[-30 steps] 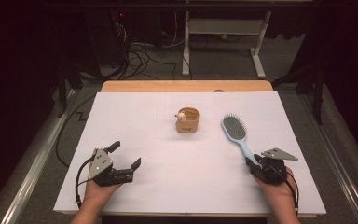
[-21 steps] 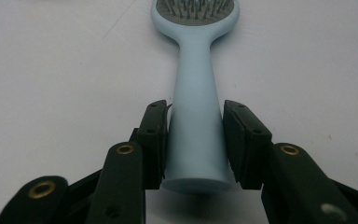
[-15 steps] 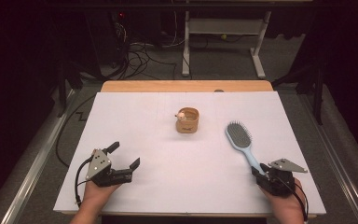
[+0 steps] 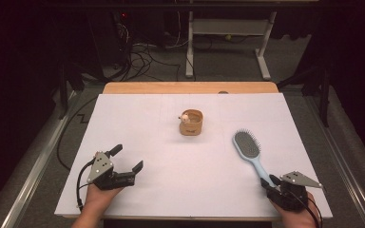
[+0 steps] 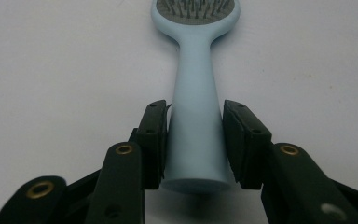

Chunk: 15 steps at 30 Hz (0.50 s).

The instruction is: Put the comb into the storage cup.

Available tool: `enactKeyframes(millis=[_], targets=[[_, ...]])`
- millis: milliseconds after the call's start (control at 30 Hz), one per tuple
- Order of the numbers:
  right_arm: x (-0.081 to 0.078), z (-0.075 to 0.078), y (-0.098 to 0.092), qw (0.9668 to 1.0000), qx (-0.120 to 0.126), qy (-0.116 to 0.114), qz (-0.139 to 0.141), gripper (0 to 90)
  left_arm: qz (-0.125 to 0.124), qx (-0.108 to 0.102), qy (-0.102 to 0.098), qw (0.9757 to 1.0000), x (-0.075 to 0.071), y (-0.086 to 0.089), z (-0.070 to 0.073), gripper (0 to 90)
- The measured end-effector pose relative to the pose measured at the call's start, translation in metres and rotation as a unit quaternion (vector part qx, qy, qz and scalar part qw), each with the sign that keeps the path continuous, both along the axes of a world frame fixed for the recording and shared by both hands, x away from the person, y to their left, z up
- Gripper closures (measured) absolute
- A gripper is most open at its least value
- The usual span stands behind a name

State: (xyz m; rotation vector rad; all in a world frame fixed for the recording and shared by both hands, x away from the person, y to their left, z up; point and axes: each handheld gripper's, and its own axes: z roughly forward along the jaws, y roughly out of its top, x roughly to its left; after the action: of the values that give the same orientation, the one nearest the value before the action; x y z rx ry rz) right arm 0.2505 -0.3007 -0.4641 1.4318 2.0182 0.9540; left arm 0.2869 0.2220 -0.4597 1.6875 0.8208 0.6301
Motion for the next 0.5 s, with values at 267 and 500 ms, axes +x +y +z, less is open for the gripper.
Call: enactKeyframes(millis=[267,500], targets=[[-0.0005,0.002,0.0,0.9993,0.019,-0.029,0.018,44.6,-0.001,0.0,-0.001,1.0,0.0,-0.0002,0.0,5.9],[0.0024,0.0012,0.0006,0.999,0.019,-0.034,0.023,28.5,-0.001,-0.001,-0.001,1.0,0.0,0.0,0.0,5.9]])
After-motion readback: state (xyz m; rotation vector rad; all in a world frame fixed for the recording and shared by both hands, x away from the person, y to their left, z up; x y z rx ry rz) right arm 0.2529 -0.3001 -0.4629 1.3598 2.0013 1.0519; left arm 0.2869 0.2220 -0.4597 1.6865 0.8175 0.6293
